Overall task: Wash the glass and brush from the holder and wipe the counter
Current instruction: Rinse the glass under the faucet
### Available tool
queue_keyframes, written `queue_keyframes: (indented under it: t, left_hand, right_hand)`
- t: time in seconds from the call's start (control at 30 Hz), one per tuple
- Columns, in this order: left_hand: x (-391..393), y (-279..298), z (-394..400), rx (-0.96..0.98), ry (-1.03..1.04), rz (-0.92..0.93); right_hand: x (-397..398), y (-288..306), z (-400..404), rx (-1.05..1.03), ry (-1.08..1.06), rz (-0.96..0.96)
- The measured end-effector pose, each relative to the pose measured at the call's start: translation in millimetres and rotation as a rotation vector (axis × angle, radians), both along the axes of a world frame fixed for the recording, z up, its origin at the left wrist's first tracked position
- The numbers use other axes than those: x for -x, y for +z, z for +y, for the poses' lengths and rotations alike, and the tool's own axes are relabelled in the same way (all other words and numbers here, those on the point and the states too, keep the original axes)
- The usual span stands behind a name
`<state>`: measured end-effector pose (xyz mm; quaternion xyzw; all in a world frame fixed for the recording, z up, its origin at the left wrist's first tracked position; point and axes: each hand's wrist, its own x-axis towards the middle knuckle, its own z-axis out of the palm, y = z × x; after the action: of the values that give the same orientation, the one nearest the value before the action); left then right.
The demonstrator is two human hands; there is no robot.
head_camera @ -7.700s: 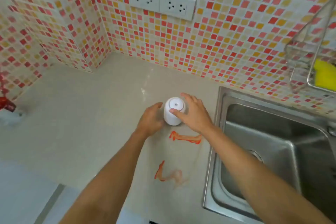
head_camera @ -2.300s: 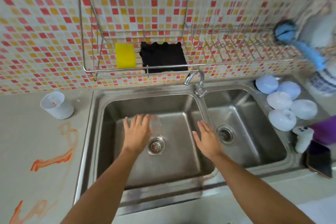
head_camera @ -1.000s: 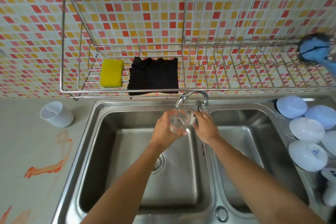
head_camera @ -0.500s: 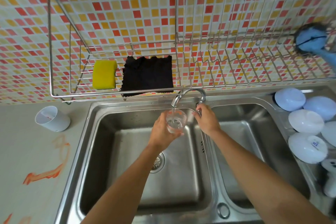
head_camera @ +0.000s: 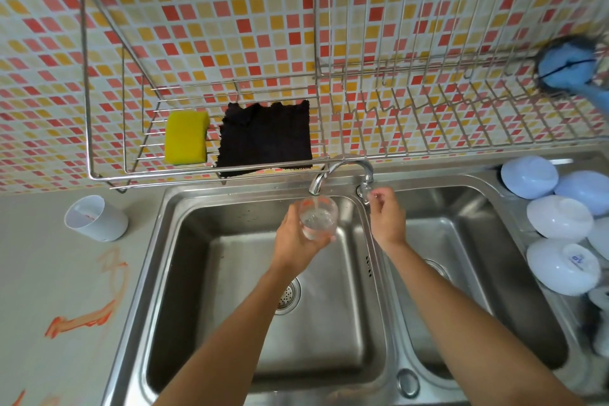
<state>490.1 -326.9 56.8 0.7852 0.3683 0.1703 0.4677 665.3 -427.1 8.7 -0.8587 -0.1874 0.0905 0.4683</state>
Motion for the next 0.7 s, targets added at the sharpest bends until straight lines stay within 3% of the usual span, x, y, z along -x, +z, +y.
queue_keyframes:
  t: [0.07, 0.2, 0.3, 0.7]
  left_hand:
    - [-4.5, 3.9, -3.1, 0.027, 0.058, -0.048]
    - [-11.9, 3.7, -9.4, 0.031, 0.030, -0.058]
    - [-12.0, 0.2, -9.8, 0.038, 0.072, -0.069]
    - [-6.5, -0.7, -0.6, -0.049, 0.078, -0.033]
  right_hand:
    - [21.1, -10.0, -12.3, 0.055, -0.037, -0.077]
    - [67.7, -64.0, -52.6, 0.409, 0.220, -0.264]
    - [84.5, -88.0, -79.0, 0.594, 0.290, -0.366]
    - [91.6, -81.3, -81.4, 0.681, 0.300, -0.486]
